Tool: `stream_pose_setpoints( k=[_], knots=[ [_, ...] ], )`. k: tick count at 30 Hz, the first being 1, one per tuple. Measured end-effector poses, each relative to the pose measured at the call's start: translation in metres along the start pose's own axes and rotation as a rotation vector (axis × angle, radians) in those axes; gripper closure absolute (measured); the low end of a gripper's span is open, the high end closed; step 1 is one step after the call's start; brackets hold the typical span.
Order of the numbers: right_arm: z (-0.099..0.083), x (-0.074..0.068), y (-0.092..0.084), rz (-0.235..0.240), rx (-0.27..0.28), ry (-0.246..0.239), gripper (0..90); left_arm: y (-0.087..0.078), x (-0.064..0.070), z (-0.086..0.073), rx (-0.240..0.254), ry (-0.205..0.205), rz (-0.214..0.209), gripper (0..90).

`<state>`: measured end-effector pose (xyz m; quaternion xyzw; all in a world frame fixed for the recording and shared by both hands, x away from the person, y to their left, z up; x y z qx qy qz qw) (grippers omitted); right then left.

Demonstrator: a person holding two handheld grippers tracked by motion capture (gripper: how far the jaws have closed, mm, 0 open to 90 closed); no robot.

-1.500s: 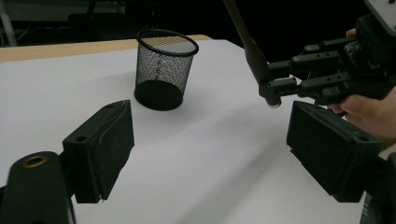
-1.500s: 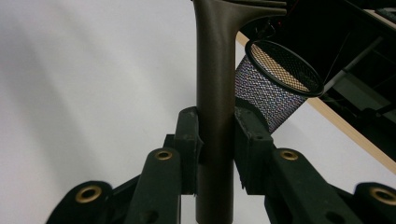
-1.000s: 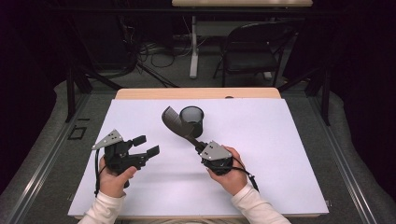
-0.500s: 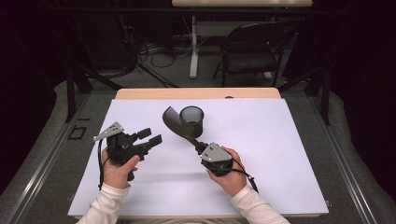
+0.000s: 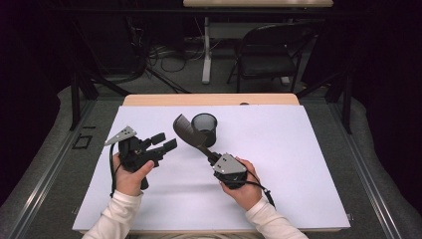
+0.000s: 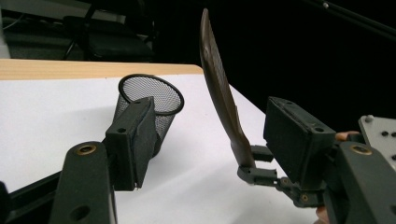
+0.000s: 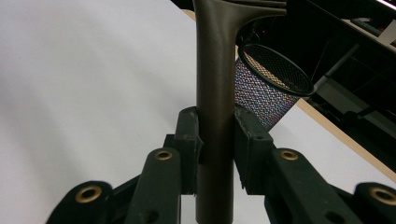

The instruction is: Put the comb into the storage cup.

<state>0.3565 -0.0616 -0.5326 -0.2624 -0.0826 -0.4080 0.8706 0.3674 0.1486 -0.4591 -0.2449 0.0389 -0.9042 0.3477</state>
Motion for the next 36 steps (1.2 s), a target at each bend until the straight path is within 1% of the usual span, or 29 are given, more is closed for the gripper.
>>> stream_pose_setpoints(
  k=[2,3,4,7,10,13,23,27,28,31,32,36],
  knots=[
    [0.0,0.0,0.0,0.002,-0.002,-0.001,73.1,0.001,0.0,0.001,0.003,-0.019,-0.004,36.5],
    [0.0,0.0,0.0,0.001,0.0,0.0,73.1,0.001,0.0,0.002,0.013,-0.042,-0.01,37.9],
    [0.0,0.0,0.0,0.001,0.002,0.003,73.1,0.001,0.0,0.003,0.014,-0.048,-0.009,39.0],
    [0.0,0.0,0.0,0.004,0.003,0.006,73.1,0.002,0.001,0.005,0.01,-0.049,-0.011,39.8],
    [0.0,0.0,0.0,0.006,0.004,0.01,73.0,0.003,0.002,0.008,0.008,-0.052,-0.018,43.0],
    [0.001,0.0,-0.001,0.007,0.006,0.01,73.1,0.004,0.002,0.012,0.006,-0.065,-0.015,45.2],
    [0.001,-0.001,-0.001,0.01,0.011,0.016,73.1,0.008,0.002,0.019,0.002,-0.067,-0.003,50.8],
    [0.001,-0.001,-0.001,0.012,0.01,0.015,73.1,0.01,0.001,0.022,0.008,-0.069,0.001,53.8],
    [0.001,-0.001,-0.001,0.011,0.012,0.015,73.1,0.01,0.001,0.023,0.017,-0.07,0.002,54.7],
    [0.001,-0.001,-0.001,0.012,0.011,0.015,73.1,0.011,0.0,0.024,0.024,-0.072,0.005,57.3],
    [0.001,-0.001,-0.001,0.011,0.013,0.015,73.1,0.011,0.0,0.025,0.027,-0.082,0.0,57.8],
    [0.002,-0.002,-0.001,0.014,0.015,0.014,73.1,0.013,0.0,0.027,0.036,-0.087,-0.004,60.1]
  ],
)
Point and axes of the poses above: each handheld gripper's, and its own axes: y roughly forward along the jaws, z roughly out of its top, x roughly to its right, the point moved 6 cm from there along y, roughly forward along the jaws
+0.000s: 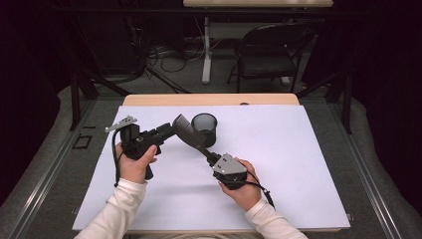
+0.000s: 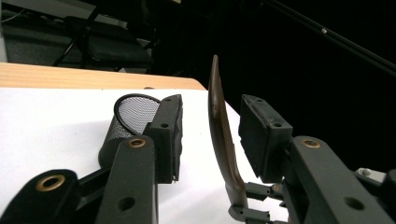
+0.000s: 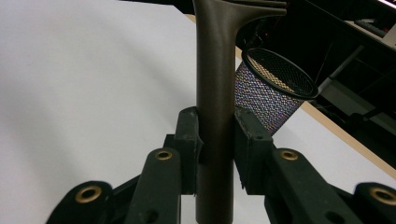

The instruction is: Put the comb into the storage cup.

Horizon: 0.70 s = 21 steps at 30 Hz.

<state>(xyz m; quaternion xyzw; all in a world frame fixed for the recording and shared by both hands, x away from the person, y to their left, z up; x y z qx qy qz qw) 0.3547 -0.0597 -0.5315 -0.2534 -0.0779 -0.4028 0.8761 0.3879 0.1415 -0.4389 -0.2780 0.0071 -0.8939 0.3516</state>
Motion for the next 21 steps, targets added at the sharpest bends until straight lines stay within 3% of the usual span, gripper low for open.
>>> stream_pose_setpoints(
  k=[21],
  knots=[
    [0.0006,-0.0014,0.0,0.007,0.003,0.001,73.0,0.009,0.002,0.0052,0.019,-0.011,0.017,70.9]
  ],
)
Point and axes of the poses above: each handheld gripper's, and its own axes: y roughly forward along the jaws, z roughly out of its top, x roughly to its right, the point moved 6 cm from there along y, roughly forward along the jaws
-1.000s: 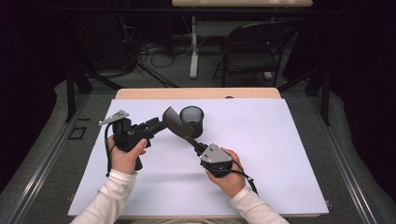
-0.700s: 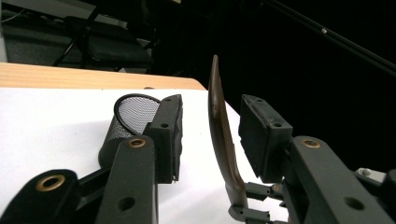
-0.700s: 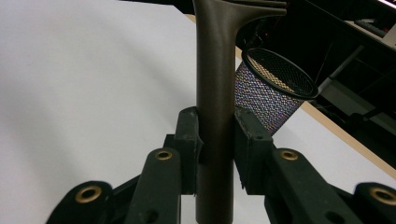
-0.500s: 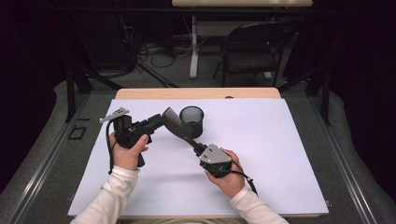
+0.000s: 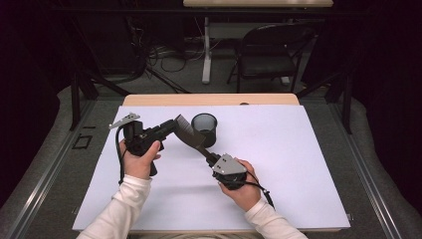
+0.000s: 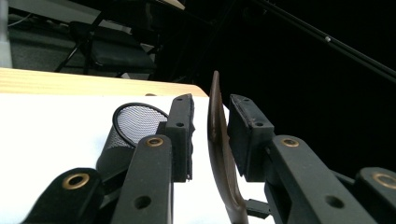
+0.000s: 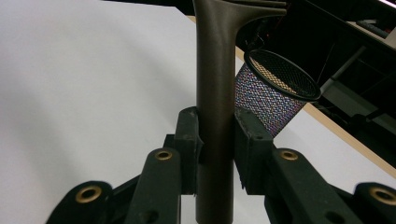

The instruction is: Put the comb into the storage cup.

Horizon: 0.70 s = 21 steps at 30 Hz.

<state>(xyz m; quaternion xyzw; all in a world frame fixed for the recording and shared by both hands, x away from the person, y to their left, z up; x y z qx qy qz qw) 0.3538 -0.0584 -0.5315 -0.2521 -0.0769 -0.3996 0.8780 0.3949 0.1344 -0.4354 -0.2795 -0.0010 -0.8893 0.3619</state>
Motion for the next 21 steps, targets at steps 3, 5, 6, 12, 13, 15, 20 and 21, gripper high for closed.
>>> stream_pose_setpoints(
  k=[3,5,6,12,13,15,20,21],
  knots=[
    [-0.0001,-0.0003,0.0001,0.001,0.0,0.0,73.1,0.0008,0.0002,0.0002,0.003,-0.005,-0.002,72.2],
    [-0.0001,-0.0003,0.0002,0.001,0.0,0.001,73.1,0.0011,0.0003,0.0001,0.003,-0.006,-0.003,73.0],
    [-0.0001,-0.0003,0.0002,0.001,0.0,0.002,73.1,0.0014,0.0004,0.0,0.003,-0.009,-0.004,73.3],
    [0.0001,-0.0008,0.0,0.003,0.001,0.0,73.1,0.0024,0.0011,-0.0005,0.001,-0.021,-0.012,75.8],
    [0.0001,-0.0008,0.0,0.004,0.001,0.0,73.0,0.0024,0.0011,-0.0005,0.001,-0.021,-0.012,75.8],
    [0.0001,-0.0009,0.0,0.004,0.001,0.0,73.1,0.003,0.0011,-0.0004,0.001,-0.022,-0.015,75.8],
    [0.0004,-0.0015,0.0001,0.005,0.005,0.0,73.1,0.0054,0.0009,-0.0014,-0.006,-0.03,-0.017,76.1],
    [0.0005,-0.0016,0.0001,0.005,0.005,0.001,73.0,0.006,0.0011,-0.0014,-0.003,-0.034,-0.019,76.5]
  ],
)
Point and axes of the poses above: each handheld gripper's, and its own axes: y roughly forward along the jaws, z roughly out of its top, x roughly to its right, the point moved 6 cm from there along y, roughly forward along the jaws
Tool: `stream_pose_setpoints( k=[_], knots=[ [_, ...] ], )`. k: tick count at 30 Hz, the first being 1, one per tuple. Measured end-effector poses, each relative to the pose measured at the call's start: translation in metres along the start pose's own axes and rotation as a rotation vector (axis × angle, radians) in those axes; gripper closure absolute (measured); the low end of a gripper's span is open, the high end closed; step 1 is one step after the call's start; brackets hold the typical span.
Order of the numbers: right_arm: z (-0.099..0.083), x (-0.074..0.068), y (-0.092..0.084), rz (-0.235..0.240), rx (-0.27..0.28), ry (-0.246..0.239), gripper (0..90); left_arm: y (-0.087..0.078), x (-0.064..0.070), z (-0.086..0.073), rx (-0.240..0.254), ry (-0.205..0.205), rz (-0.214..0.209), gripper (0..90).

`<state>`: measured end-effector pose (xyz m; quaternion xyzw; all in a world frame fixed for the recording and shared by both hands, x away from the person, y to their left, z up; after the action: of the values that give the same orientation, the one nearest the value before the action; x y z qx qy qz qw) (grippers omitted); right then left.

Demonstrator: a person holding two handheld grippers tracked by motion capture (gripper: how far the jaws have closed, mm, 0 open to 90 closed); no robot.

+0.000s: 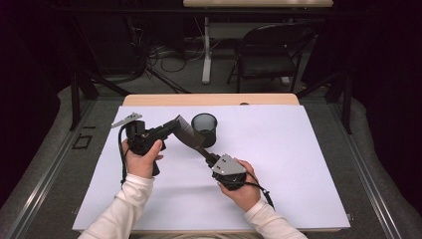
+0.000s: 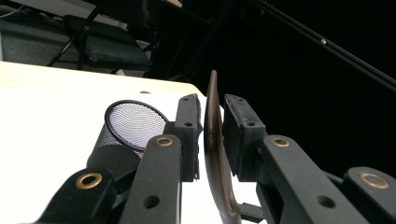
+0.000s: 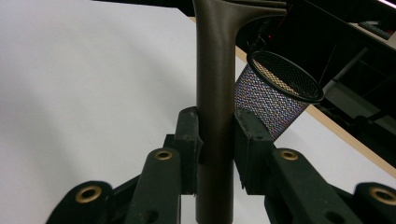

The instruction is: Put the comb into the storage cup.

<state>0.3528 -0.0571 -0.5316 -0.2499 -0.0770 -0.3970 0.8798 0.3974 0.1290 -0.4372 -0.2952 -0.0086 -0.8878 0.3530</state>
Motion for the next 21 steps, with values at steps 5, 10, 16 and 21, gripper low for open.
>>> stream_pose_setpoints(
  k=[5,10,16,21],
  knots=[
    [0.0002,-0.0002,-0.0001,0.002,0.001,0.0,73.1,0.0008,-0.0001,-0.0002,-0.002,-0.003,-0.002,77.5],
    [0.0004,-0.0006,-0.0002,0.005,0.002,0.002,73.1,0.0014,0.0004,-0.0008,-0.008,-0.003,-0.007,78.7],
    [0.0002,-0.0006,0.0,0.004,0.002,0.002,73.1,0.0024,0.0011,-0.0016,-0.007,-0.006,-0.008,79.8],
    [-0.0001,-0.0005,0.0002,0.004,0.001,0.002,73.0,0.0025,0.001,-0.0017,-0.008,-0.015,-0.013,80.3]
  ],
)
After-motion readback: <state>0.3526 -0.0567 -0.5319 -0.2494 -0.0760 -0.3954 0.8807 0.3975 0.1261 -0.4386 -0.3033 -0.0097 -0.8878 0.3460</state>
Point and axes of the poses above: each handheld gripper's, and its own axes: y roughly forward along the jaws, z roughly out of its top, x roughly to its right, the point moved 6 cm from there along y, roughly forward along the jaws
